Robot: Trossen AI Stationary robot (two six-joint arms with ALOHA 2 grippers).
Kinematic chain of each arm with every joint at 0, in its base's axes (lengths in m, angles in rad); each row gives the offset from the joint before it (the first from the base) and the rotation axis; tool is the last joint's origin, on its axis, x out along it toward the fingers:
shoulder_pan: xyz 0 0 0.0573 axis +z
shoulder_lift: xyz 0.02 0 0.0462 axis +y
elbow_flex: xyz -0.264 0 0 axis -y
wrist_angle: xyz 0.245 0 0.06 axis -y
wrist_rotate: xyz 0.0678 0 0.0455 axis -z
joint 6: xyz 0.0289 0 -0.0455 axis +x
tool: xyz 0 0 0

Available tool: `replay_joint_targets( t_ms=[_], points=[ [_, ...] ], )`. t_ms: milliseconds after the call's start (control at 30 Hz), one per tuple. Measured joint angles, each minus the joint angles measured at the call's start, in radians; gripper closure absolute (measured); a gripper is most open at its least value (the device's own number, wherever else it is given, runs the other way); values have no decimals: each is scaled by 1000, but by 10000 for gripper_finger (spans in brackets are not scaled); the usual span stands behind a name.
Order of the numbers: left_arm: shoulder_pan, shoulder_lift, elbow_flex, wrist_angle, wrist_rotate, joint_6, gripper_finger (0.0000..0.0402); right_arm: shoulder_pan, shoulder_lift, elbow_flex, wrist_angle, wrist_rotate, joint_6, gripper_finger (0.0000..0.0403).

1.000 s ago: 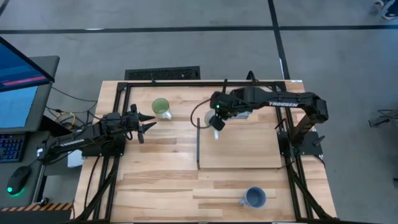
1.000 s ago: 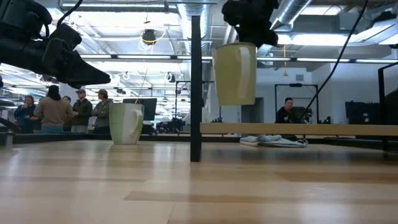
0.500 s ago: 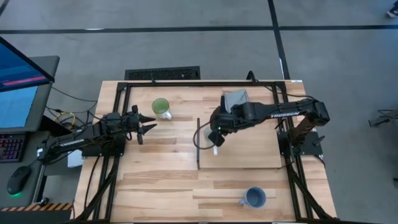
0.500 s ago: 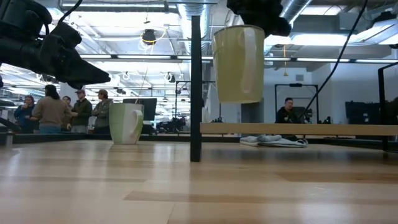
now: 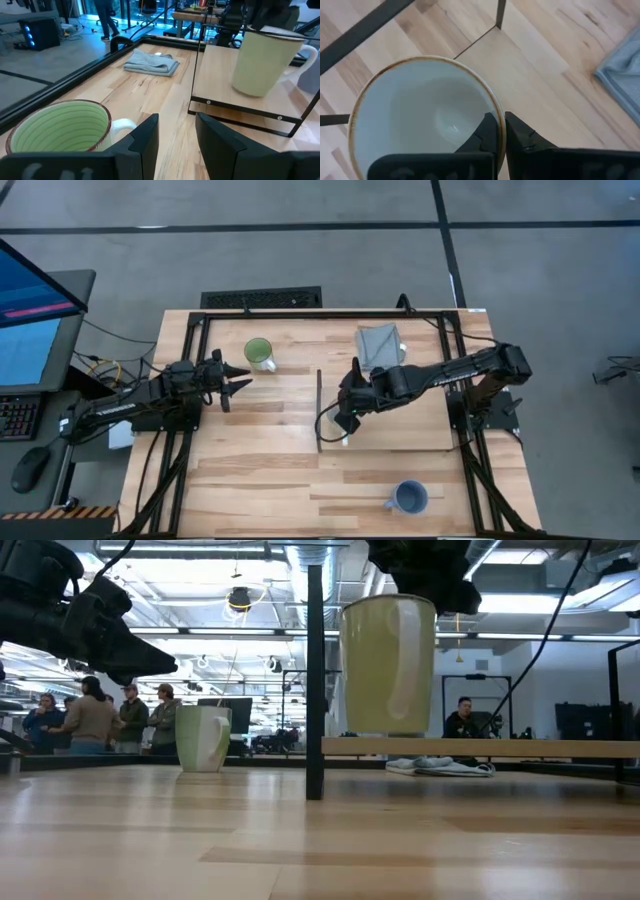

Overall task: Stack small to large cups/mugs on shelf
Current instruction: Put the light green mug on the shelf

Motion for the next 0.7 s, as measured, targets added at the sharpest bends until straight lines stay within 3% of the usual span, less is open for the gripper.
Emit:
replay_joint_targets(
  t_ms=[700],
  points=[
    [0,0,3,-19,10,-8,280,-18,0,-12,8,-4,3,378]
  ],
)
